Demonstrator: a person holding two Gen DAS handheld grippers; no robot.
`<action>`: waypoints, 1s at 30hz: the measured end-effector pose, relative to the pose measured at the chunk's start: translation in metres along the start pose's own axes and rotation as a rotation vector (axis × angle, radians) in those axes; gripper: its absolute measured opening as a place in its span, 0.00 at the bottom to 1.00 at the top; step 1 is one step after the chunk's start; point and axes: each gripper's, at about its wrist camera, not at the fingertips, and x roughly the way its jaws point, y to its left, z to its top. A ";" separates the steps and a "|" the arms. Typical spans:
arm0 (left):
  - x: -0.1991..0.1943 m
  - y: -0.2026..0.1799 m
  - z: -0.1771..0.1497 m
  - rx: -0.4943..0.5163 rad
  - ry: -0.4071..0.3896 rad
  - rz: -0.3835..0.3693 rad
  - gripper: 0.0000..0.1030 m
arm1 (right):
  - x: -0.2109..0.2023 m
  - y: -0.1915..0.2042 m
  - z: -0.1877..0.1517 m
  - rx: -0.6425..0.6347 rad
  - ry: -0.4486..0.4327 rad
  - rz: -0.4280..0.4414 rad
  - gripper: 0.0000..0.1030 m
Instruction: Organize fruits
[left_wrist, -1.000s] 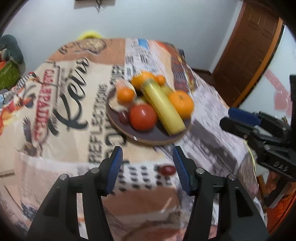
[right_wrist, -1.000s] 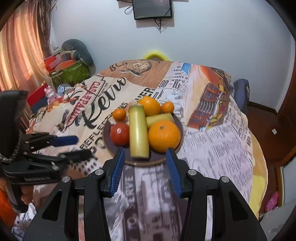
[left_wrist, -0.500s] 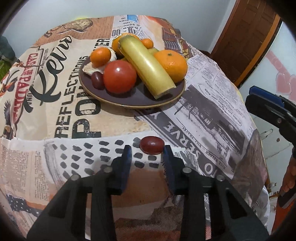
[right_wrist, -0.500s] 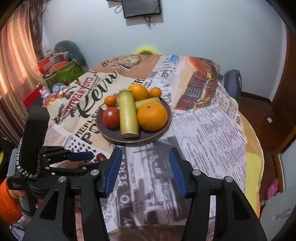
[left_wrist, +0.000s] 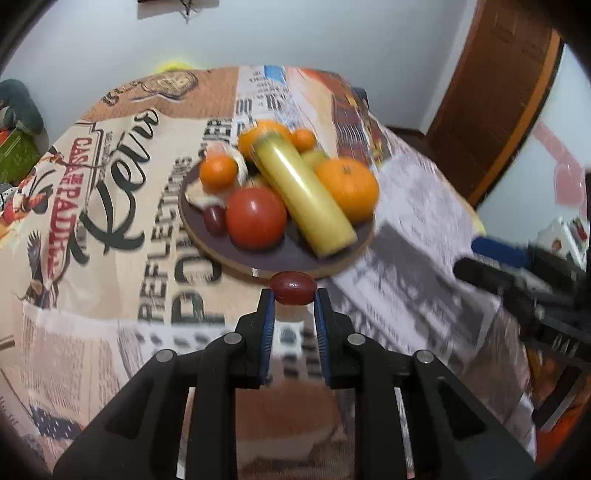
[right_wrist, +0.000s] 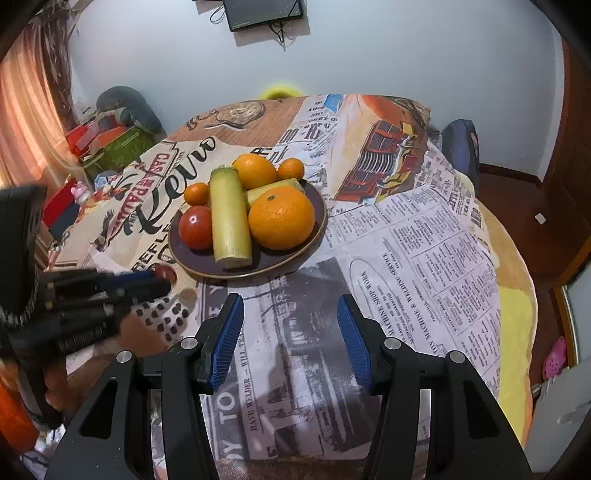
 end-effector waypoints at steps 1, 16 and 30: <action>0.002 0.001 0.004 -0.004 -0.003 0.004 0.21 | -0.001 -0.001 0.001 0.001 -0.004 0.001 0.48; -0.007 0.005 0.018 -0.004 -0.045 0.034 0.21 | -0.030 0.005 0.018 -0.015 -0.103 0.016 0.48; -0.217 -0.025 0.016 0.073 -0.499 0.082 0.21 | -0.143 0.060 0.038 -0.082 -0.390 -0.005 0.48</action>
